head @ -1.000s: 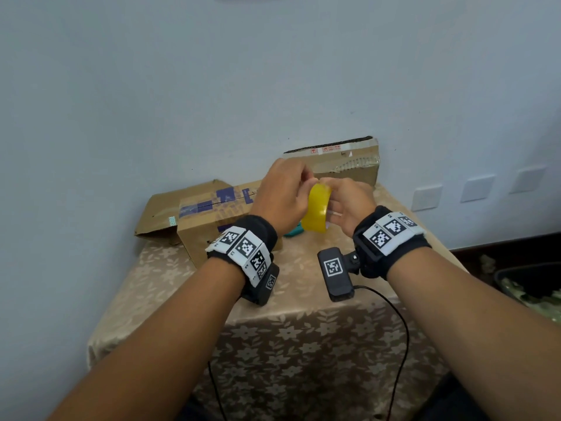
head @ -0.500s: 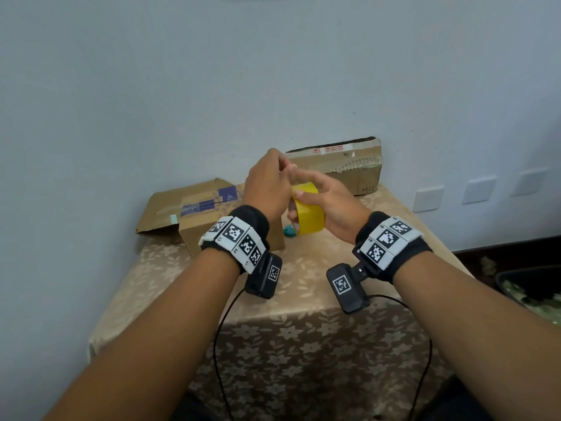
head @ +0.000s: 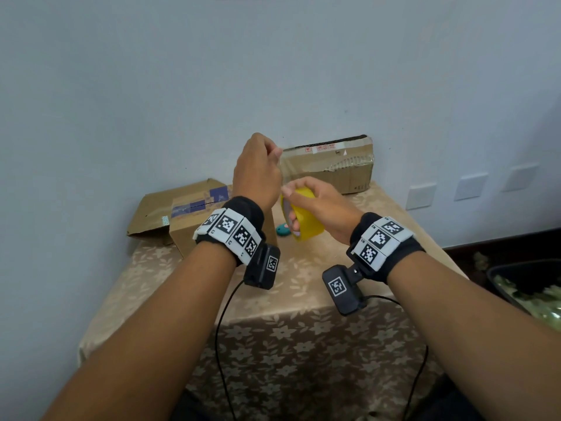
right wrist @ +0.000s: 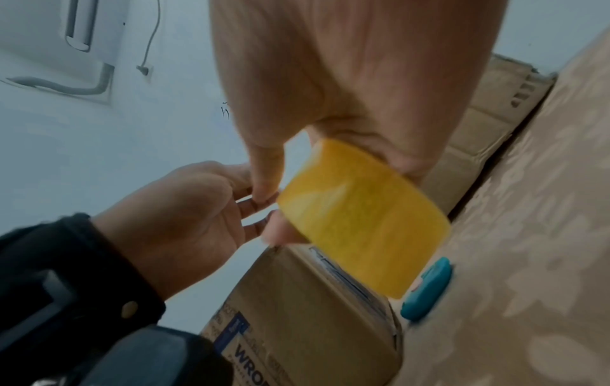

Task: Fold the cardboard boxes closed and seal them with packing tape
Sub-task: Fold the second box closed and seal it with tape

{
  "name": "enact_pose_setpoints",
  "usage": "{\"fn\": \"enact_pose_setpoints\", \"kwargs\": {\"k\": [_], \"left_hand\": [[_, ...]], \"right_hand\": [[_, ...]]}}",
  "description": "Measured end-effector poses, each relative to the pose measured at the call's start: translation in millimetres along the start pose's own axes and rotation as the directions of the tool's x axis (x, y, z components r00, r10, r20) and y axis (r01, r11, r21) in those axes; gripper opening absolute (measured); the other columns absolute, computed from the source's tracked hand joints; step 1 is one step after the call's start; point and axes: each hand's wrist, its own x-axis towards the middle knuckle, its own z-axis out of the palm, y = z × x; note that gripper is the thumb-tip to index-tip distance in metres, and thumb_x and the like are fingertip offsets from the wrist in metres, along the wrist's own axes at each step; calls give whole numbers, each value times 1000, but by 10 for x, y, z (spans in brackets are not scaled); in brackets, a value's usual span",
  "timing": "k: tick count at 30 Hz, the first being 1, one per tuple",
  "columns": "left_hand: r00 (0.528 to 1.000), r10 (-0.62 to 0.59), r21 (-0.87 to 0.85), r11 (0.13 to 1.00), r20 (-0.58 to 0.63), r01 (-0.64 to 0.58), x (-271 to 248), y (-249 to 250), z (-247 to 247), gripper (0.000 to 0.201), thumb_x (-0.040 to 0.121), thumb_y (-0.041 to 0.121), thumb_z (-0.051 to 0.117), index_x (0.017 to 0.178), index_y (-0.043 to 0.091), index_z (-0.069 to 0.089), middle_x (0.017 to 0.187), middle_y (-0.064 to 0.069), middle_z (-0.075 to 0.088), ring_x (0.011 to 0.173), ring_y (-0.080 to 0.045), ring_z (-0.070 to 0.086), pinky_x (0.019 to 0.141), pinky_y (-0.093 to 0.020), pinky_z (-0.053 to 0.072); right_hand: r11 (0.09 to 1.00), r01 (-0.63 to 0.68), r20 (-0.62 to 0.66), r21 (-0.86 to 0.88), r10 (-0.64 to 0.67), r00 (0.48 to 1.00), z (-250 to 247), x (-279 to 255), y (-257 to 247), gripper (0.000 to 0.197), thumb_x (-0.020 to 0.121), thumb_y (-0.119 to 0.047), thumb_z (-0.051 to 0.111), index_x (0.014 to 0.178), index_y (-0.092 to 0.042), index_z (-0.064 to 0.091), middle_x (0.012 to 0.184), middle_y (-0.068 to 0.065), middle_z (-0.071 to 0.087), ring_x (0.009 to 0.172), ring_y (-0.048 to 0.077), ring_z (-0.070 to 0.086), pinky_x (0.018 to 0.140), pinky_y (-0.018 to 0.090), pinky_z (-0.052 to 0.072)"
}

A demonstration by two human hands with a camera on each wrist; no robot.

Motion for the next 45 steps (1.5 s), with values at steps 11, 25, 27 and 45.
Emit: {"fn": "enact_pose_setpoints", "kwargs": {"k": [11, 25, 27, 45], "left_hand": [[997, -53, 11, 999, 48, 53, -6, 14, -4, 10, 107, 22, 44, 97, 20, 47, 89, -1, 69, 79, -23, 63, 73, -43, 53], [992, -112, -161, 982, -60, 102, 42, 13, -36, 20, 105, 21, 50, 87, 29, 47, 78, 8, 70, 79, -14, 67, 82, -44, 56], [993, -113, -119, 987, -28, 109, 43, 13, -37, 14, 104, 23, 51, 91, 26, 49, 81, 7, 70, 79, -15, 67, 82, -44, 56], [998, 34, 246, 968, 51, -45, -46, 179, 47, 26, 100, 23, 52, 125, 18, 49, 111, -5, 63, 97, -29, 60, 78, -39, 46]], "right_hand": [[978, -150, 172, 144, 124, 977, -133, -112, -61, 51, 97, 3, 61, 144, -7, 43, 95, 26, 71, 78, 36, 69, 77, 46, 60], [988, -155, 113, 26, 151, 982, -169, -126, 2, 20, 102, -14, 60, 122, -8, 61, 100, 32, 72, 74, 31, 73, 71, 41, 63], [988, -156, 152, 20, 151, 977, -215, -160, -16, 20, 101, -15, 63, 119, -8, 63, 103, 31, 72, 78, 32, 73, 70, 38, 62], [993, -116, 85, -7, 117, 990, -420, -245, -73, 24, 99, -8, 63, 122, -1, 64, 100, 27, 74, 79, 31, 77, 71, 39, 64]]}}
